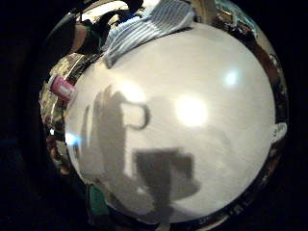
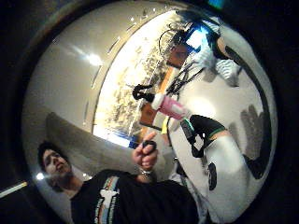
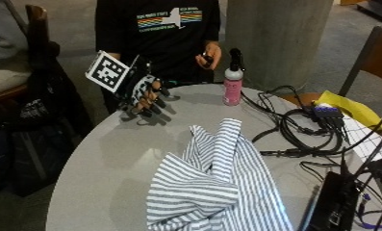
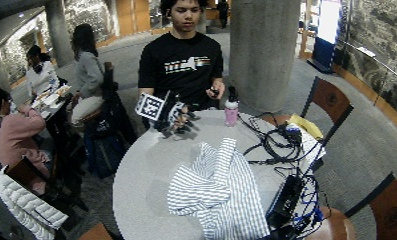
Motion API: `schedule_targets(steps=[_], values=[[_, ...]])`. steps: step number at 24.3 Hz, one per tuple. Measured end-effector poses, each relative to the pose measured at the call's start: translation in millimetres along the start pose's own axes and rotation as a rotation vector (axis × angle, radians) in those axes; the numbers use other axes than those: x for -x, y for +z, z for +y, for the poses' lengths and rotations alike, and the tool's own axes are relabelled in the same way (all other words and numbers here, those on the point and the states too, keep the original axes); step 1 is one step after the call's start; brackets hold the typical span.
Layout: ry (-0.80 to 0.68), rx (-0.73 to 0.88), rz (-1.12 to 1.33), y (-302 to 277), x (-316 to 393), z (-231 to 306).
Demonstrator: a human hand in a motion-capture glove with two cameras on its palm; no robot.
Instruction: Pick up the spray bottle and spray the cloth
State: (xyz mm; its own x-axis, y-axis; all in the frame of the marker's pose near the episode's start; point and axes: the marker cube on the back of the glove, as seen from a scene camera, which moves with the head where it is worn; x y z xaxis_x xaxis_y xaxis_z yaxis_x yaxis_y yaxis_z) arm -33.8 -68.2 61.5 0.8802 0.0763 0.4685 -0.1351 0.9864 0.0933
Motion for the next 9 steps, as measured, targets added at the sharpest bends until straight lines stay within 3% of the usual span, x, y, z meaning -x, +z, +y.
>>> schedule_targets(steps=[9], values=[[0.014,0.083,0.126,-15,-24,43]])
